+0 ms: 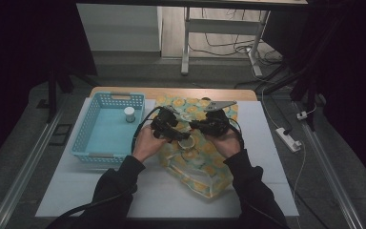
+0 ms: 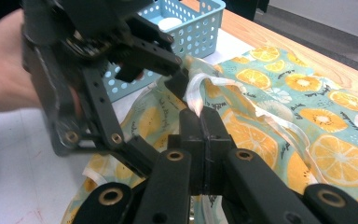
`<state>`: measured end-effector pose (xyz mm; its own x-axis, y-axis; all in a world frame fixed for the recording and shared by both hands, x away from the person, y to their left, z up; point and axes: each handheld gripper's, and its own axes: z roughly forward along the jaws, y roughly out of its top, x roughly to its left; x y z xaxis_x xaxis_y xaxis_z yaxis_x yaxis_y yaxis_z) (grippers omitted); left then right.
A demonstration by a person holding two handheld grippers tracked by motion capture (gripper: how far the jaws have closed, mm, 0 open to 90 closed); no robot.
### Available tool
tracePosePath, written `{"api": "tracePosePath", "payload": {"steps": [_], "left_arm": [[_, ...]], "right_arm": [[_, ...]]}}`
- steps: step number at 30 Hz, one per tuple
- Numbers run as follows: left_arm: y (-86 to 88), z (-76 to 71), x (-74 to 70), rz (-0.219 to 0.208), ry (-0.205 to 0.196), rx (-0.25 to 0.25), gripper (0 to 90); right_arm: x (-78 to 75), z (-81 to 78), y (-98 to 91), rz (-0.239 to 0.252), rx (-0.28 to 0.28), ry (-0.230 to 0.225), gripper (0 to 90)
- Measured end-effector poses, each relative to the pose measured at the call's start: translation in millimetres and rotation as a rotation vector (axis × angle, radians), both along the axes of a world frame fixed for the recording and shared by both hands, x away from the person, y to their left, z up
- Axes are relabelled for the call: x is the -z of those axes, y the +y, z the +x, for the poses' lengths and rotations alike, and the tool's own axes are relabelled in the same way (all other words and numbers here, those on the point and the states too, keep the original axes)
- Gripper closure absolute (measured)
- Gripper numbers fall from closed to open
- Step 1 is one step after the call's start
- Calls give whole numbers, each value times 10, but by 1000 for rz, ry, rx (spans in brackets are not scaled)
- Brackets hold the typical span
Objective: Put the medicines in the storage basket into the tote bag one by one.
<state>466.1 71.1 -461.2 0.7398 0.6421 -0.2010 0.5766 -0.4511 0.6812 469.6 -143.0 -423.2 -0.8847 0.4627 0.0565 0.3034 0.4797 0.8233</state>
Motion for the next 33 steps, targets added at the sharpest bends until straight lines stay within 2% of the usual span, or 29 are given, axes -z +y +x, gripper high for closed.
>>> {"api": "tracePosePath", "payload": {"steps": [3, 9, 14, 24, 33], "left_arm": [[65, -23, -32, -24, 7, 2, 153], [151, -58, -85, -31, 6, 2, 103], [200, -95, -120, -18, -5, 7, 56], [334, -122, -154, -12, -10, -7, 18], [481, -156, -178, -25, -25, -17, 0]], "right_arm": [[2, 0, 1, 0, -3, 2, 900], [-1, -1, -2, -1, -2, 1, 900], [0, 0, -3, 2, -2, 1, 900], [-5, -3, -5, 3, -3, 1, 900], [-10, -2, -13, 6, -3, -1, 900]]}}
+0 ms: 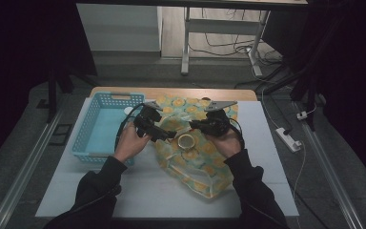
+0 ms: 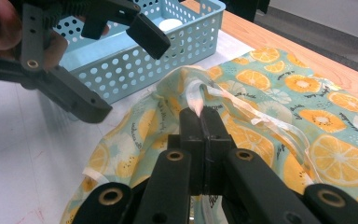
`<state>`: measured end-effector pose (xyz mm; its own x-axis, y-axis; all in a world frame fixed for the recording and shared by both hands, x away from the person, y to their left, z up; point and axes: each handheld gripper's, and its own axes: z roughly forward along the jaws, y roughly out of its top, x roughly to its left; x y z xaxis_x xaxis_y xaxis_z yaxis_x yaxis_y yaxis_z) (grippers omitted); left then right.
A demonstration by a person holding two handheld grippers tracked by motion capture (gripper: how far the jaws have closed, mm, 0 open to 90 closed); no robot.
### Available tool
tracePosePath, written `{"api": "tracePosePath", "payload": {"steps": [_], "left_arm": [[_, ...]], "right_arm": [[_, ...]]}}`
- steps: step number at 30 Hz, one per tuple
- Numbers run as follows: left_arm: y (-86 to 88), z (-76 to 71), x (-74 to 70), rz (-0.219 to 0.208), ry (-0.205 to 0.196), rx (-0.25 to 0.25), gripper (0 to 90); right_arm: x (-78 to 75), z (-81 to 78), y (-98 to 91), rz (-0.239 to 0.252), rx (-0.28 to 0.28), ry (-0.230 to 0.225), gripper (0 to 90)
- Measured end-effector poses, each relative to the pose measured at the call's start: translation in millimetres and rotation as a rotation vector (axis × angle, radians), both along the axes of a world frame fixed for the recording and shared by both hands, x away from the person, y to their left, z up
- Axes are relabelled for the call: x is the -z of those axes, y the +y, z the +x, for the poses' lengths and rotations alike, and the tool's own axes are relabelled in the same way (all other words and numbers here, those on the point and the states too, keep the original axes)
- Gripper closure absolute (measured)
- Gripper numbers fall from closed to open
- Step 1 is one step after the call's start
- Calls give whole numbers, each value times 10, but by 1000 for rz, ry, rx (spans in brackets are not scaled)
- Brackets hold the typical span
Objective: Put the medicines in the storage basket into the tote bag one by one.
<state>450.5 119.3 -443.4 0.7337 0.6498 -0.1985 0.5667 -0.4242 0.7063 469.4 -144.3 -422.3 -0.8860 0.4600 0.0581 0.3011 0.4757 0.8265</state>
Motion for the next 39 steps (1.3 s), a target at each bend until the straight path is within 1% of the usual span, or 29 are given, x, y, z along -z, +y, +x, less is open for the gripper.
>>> {"api": "tracePosePath", "payload": {"steps": [5, 10, 17, 19, 23, 26, 28, 31, 35, 39], "left_arm": [[109, -8, -17, -11, -7, -11, 0], [230, -20, -8, -41, -1, -23, 0], [417, -34, 3, -39, -4, -62, 0], [475, -38, 1, -33, -1, -68, 0], [582, -47, -8, -6, -2, -83, 0], [662, -45, -22, -5, -8, -100, 0], [724, -38, -32, 6, -18, -118, 0], [787, -30, -36, 36, -35, -139, 0], [878, -8, -22, 35, -35, -171, 0], [963, 31, 3, 47, -34, -204, 0]], "right_arm": [[0, -2, 5, -1, -1, 1, 900], [3, 0, 3, 2, -1, 1, 900], [-2, 2, -7, 1, 1, -1, 900], [-1, 3, -7, 0, 1, 0, 900], [2, 1, 1, -1, -2, 2, 900], [0, 2, -3, -1, -1, 2, 900], [-2, 3, -7, 0, 1, 0, 900], [-5, 3, -11, 2, 2, 2, 900], [-4, 3, -8, 2, 0, 0, 900], [-5, 0, -6, 0, -1, 0, 900]]}}
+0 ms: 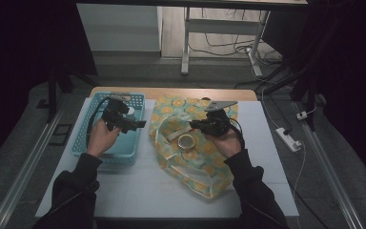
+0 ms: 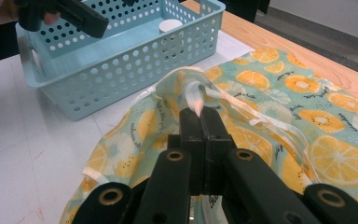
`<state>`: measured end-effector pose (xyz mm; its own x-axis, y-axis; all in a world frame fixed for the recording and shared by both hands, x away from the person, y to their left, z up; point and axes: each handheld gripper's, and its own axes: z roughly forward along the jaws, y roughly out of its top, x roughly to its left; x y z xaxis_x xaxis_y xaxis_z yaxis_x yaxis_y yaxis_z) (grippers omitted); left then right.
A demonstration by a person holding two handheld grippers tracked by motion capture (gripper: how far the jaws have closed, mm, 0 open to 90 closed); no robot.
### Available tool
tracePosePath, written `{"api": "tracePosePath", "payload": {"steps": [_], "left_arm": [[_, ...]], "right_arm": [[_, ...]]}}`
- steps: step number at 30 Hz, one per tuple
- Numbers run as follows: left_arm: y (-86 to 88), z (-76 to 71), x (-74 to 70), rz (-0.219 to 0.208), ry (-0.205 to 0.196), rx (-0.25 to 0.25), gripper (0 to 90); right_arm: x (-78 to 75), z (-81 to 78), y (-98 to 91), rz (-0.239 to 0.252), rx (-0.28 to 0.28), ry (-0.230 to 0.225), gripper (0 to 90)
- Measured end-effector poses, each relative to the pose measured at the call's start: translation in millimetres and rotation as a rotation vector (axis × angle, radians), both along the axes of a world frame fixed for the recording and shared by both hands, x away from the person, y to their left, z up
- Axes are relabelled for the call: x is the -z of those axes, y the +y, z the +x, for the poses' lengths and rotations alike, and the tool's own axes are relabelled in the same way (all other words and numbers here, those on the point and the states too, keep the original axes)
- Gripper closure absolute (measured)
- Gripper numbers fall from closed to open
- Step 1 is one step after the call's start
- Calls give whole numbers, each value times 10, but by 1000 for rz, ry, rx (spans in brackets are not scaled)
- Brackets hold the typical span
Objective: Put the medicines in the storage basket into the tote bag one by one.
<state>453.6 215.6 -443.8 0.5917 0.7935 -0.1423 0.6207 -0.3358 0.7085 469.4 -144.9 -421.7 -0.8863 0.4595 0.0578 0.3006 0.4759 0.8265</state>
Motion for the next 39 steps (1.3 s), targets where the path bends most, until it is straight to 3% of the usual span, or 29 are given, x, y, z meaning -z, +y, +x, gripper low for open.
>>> {"api": "tracePosePath", "payload": {"steps": [5, 18, 30, 39], "left_arm": [[106, 79, 45, -7, -4, -38, 0], [220, 348, 212, 65, 39, -119, 0], [339, 564, 353, 66, 88, -208, 18], [345, 698, 419, 84, 131, -228, 0]], "right_arm": [[0, 5, -3, 4, 2, 2, 900], [-12, 5, -15, 7, 2, 0, 900], [-8, 3, -6, 4, 2, 0, 900], [-9, 4, -8, 5, 2, -1, 900]]}}
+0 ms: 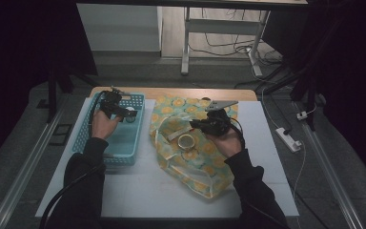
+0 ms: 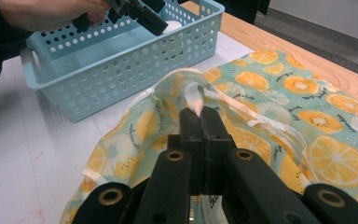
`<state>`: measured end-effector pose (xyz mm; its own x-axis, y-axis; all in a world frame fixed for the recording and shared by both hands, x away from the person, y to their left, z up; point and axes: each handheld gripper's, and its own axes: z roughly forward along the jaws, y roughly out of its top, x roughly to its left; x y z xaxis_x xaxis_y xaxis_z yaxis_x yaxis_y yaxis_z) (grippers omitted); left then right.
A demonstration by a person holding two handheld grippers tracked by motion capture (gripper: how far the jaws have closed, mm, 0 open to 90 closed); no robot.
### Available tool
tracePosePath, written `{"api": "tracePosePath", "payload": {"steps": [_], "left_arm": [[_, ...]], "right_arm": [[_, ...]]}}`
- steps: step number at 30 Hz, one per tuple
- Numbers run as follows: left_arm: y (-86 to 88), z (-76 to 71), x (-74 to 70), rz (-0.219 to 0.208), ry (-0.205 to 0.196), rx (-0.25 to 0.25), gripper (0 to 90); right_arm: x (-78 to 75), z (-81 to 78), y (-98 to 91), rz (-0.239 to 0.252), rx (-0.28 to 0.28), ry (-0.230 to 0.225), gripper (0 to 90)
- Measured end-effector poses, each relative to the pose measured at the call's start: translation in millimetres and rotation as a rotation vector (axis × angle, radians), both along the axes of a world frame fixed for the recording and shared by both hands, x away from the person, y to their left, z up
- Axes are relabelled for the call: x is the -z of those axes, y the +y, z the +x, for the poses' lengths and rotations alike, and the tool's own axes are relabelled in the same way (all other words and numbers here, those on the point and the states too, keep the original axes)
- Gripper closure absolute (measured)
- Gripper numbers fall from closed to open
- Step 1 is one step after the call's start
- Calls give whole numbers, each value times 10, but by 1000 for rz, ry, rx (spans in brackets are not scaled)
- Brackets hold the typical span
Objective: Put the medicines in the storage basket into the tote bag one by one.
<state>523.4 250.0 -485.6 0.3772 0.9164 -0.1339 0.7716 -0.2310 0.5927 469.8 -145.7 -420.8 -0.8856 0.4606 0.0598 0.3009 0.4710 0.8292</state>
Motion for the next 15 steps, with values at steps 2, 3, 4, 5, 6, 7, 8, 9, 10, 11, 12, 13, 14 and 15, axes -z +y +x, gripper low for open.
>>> {"api": "tracePosePath", "payload": {"steps": [2, 3, 4, 5, 6, 7, 8, 9, 10, 11, 12, 13, 14, 15], "left_arm": [[-11, 34, 25, 6, 17, 0, 0], [-13, 49, 41, 8, 24, 1, 0], [-15, 63, 56, 7, 29, -3, 0], [-12, 76, 68, 5, 36, -1, 0], [-14, 89, 80, 3, 41, 0, 0], [-22, 97, 87, 7, 43, 2, 6], [-34, 103, 94, 13, 49, 1, 21], [-49, 108, 102, 34, 53, 4, 38], [-71, 111, 108, 63, 52, 0, 54], [-79, 109, 111, 69, 47, 1, 87], [-84, 106, 113, 74, 46, 8, 142], [-87, 108, 111, 74, 48, -1, 191], [-82, 109, 107, 67, 48, 0, 222], [-73, 106, 102, 52, 46, 9, 281]], "right_arm": [[-3, -3, 2, 0, -2, -2, 900], [-5, -4, 2, 0, -3, -2, 900], [-8, -6, 2, -1, -4, -3, 900], [-11, -7, 1, 0, -4, -3, 900], [-12, -7, 0, 0, -5, -3, 900], [-13, -7, -1, 1, -5, -4, 900], [-13, -7, -2, 2, -5, -3, 900], [-13, -6, -3, 1, -6, -3, 900], [-12, -6, -3, 1, -5, -4, 900], [-12, -6, -3, 1, -6, -3, 900], [-13, -7, -2, 1, -6, -4, 900], [-15, -9, -2, 1, -7, -4, 900], [-15, -9, -2, 2, -7, -4, 900], [-15, -10, -1, 4, -7, -5, 900]]}}
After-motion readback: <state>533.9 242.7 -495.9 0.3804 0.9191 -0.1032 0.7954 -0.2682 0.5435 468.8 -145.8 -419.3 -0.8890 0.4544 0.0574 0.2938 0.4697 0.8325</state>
